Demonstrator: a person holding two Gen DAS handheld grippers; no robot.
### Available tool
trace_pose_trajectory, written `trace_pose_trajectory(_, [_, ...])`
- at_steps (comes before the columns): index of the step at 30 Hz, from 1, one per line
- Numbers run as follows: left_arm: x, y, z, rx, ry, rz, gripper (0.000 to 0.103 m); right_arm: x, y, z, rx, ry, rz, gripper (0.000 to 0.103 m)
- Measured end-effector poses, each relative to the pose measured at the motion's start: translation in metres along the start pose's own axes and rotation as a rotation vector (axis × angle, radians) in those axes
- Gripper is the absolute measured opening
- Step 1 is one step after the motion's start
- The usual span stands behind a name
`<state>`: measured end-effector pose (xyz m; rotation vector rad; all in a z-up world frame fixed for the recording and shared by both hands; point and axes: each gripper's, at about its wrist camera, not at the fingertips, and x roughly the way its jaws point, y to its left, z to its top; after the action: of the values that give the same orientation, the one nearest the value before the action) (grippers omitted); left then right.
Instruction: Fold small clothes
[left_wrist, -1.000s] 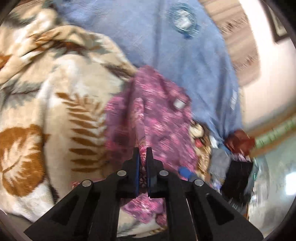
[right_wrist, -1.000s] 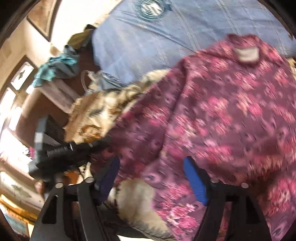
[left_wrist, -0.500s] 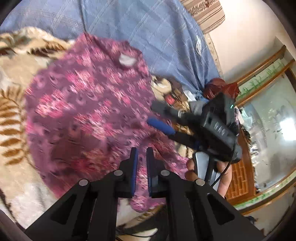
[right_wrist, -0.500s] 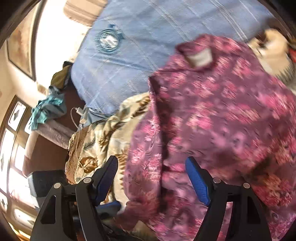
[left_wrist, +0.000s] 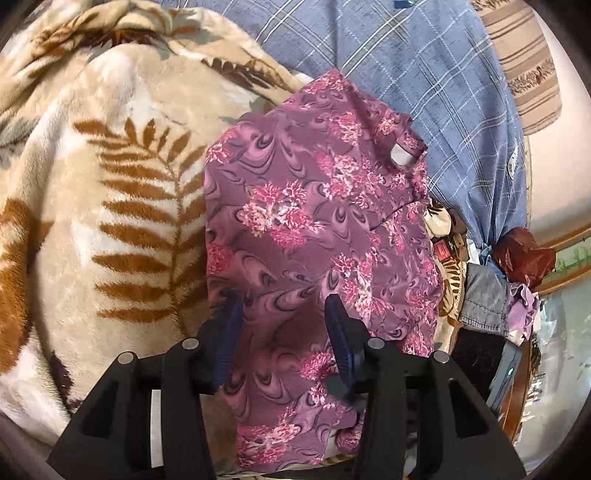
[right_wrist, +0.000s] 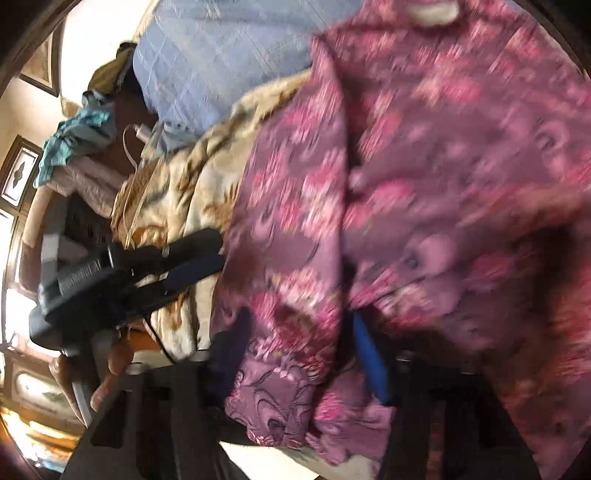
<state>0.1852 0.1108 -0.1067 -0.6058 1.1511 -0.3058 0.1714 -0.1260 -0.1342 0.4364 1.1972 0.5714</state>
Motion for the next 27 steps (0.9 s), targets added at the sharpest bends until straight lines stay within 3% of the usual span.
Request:
trace_pose_trajectory(3, [-0.005, -0.002, 0.000, 0.010, -0.023, 0.022, 0.043, -0.003, 0.013, -0.004, -0.044, 0.012, 0.006, 0.003])
trace_pose_trajectory(6, [-0.005, 0.001, 0.001, -0.001, -0.027, 0.014, 0.043, -0.042, 0.028, -0.001, -0.098, -0.081, -0.026, 0.003])
trace_pose_trajectory(8, [-0.004, 0.001, 0.001, -0.005, -0.018, -0.017, 0.043, -0.077, 0.035, 0.008, -0.129, -0.141, 0.012, 0.003])
trace_pose_trajectory(12, [-0.006, -0.009, -0.001, 0.037, -0.032, -0.033, 0.044, -0.142, 0.027, 0.031, -0.177, -0.252, 0.006, 0.003])
trace_pose_trajectory(16, [-0.003, -0.018, 0.003, 0.035, 0.000, -0.066, 0.046, -0.148, -0.019, 0.044, -0.110, -0.231, -0.065, 0.004])
trace_pose_trajectory(18, [-0.002, -0.024, 0.012, 0.032, 0.020, -0.065, 0.047, -0.140, -0.056, 0.043, -0.023, -0.239, -0.018, 0.004])
trace_pose_trajectory(20, [0.002, -0.031, 0.027, 0.021, 0.037, -0.026, 0.052, -0.136, -0.086, 0.042, 0.072, -0.242, 0.085, 0.004])
trace_pose_trajectory(24, [0.039, -0.056, 0.061, 0.042, 0.128, 0.000, 0.058, -0.157, -0.107, 0.045, 0.128, -0.311, 0.235, 0.004])
trace_pose_trajectory(27, [0.074, -0.058, 0.070, 0.040, 0.163, 0.060, 0.049, -0.155, -0.113, 0.046, 0.132, -0.306, 0.210, 0.004])
